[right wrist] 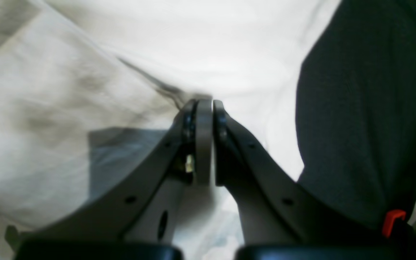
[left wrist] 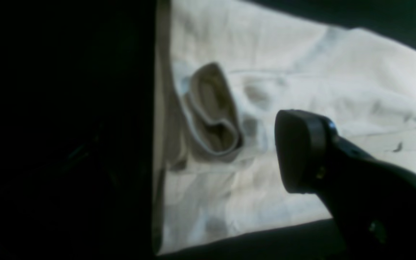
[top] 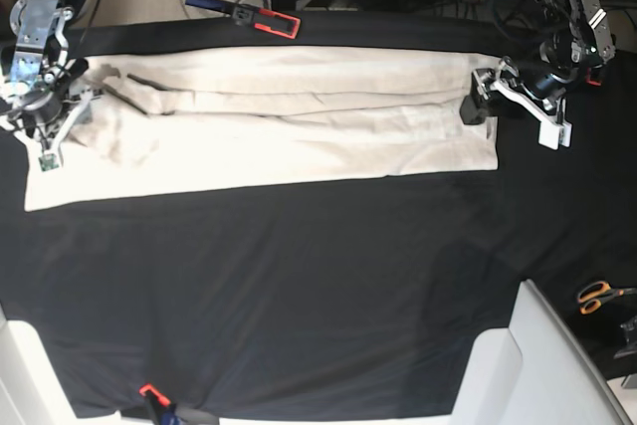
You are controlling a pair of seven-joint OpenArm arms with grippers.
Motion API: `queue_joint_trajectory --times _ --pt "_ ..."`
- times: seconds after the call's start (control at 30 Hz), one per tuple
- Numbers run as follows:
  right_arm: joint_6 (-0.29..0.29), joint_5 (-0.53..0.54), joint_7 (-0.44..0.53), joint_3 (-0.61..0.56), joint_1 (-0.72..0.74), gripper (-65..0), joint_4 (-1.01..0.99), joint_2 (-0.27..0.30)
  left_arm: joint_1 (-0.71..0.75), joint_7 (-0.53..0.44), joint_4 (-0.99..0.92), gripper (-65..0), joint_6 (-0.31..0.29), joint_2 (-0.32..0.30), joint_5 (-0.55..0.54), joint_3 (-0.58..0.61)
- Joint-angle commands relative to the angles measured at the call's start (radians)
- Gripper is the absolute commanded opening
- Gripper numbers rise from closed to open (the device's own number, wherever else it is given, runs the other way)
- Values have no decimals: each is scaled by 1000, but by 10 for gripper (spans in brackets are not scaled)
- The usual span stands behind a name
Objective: Fold the T-shirt properly
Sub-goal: 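Regrasp the strip ends with both grippers near the shirt edge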
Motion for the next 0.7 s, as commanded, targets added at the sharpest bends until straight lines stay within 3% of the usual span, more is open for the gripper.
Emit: queue_joint_trajectory --times 0.0,0.27,0.53,0.67 --pt "-9 4 14 4 9 -647 15 11 -10 -19 6 -84 -3 -15 7 -5" --pt "-10 6 14 15 15 -647 21 12 -59 -21 -54 -86 -3 25 179 -5" --pt "-10 9 15 133 45 -648 32 6 -82 -21 -75 -86 -3 48 255 51" --pt "-10 9 12 135 38 -648 108 6 -84 -22 -97 -86 -3 48 258 75"
